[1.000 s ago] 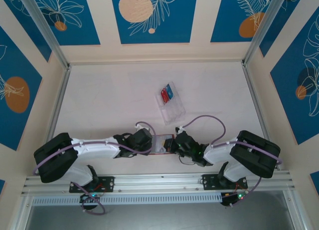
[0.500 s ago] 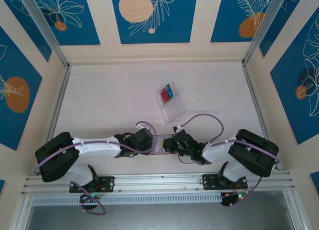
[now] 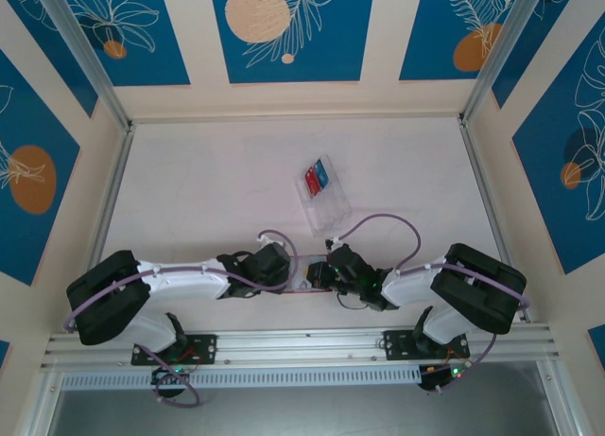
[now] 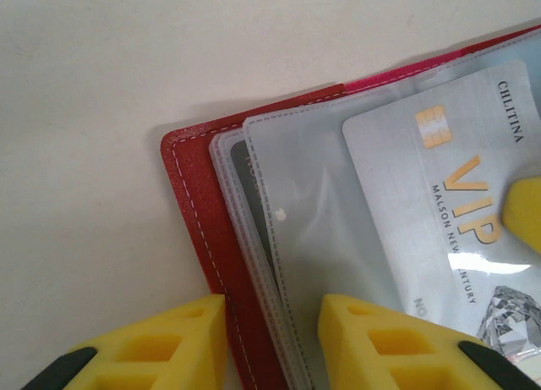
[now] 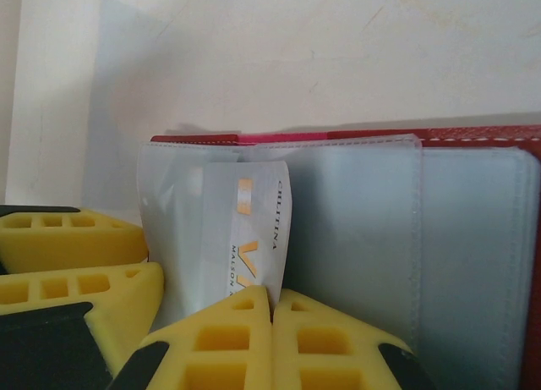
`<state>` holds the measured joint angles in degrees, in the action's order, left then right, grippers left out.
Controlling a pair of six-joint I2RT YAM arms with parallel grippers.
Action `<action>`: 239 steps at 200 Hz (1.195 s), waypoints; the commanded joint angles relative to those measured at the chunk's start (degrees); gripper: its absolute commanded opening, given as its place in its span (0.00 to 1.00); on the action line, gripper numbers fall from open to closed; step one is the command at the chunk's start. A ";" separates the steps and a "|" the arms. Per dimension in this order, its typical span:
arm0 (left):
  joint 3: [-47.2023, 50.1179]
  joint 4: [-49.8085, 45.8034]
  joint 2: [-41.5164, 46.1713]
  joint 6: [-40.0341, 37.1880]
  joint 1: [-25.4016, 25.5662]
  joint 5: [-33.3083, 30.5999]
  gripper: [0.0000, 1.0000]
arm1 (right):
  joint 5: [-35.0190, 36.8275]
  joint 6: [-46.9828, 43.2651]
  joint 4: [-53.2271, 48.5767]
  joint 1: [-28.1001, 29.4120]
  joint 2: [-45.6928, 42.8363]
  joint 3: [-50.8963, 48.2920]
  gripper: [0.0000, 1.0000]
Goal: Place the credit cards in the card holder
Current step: Insert the credit card into the card slot.
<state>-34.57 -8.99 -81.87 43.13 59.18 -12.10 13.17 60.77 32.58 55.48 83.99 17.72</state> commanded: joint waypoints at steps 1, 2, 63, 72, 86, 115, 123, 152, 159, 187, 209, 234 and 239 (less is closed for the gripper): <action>0.38 -1.83 -1.89 0.28 1.01 0.32 0.33 | -2.43 -3.03 -10.11 0.45 2.53 -0.07 0.00; 0.38 -1.82 -1.89 0.28 1.02 0.32 0.33 | -2.48 -3.03 -10.09 0.47 2.65 -0.02 0.00; 0.05 -1.82 -1.89 0.44 1.33 0.15 0.33 | -2.89 -2.18 -8.18 1.97 5.63 1.61 0.00; 0.11 -1.64 -1.98 0.46 1.44 0.19 0.33 | -2.63 -1.70 -7.97 2.29 6.04 1.69 0.00; 0.19 -1.56 -1.90 0.55 1.55 0.16 0.33 | -2.21 -0.91 -7.39 2.79 6.59 1.70 0.00; 0.33 -1.56 -1.50 0.72 1.72 0.06 0.34 | -1.41 0.54 -7.26 3.94 7.94 2.19 0.00; 0.34 -1.61 -1.35 0.72 1.73 -0.03 0.34 | -1.48 0.86 -7.20 4.09 8.41 2.39 0.00; 0.56 -1.74 -0.76 0.98 1.85 -0.29 0.34 | -2.58 1.21 -6.34 4.33 9.43 2.95 0.04; 0.56 -1.86 -0.59 0.99 1.90 -0.29 0.35 | -3.15 1.15 -5.60 4.32 9.44 2.86 0.06; 0.96 -1.92 0.33 1.40 1.91 -0.60 0.36 | -5.43 0.08 -4.29 4.18 8.28 2.68 0.11; 1.23 -2.54 1.21 2.00 1.89 -1.28 0.38 | -6.90 -1.12 -6.08 3.77 6.08 2.82 0.17; 1.76 -3.39 3.15 2.88 1.90 -2.05 0.40 | -7.02 -3.38 -11.68 3.05 1.78 3.57 0.24; 1.95 -3.37 3.71 2.95 1.81 -1.97 0.40 | -7.02 -3.90 -13.14 2.83 0.75 3.84 0.26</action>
<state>-34.02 -10.28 -80.51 44.71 60.01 -13.80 10.92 60.14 32.80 57.80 87.31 21.63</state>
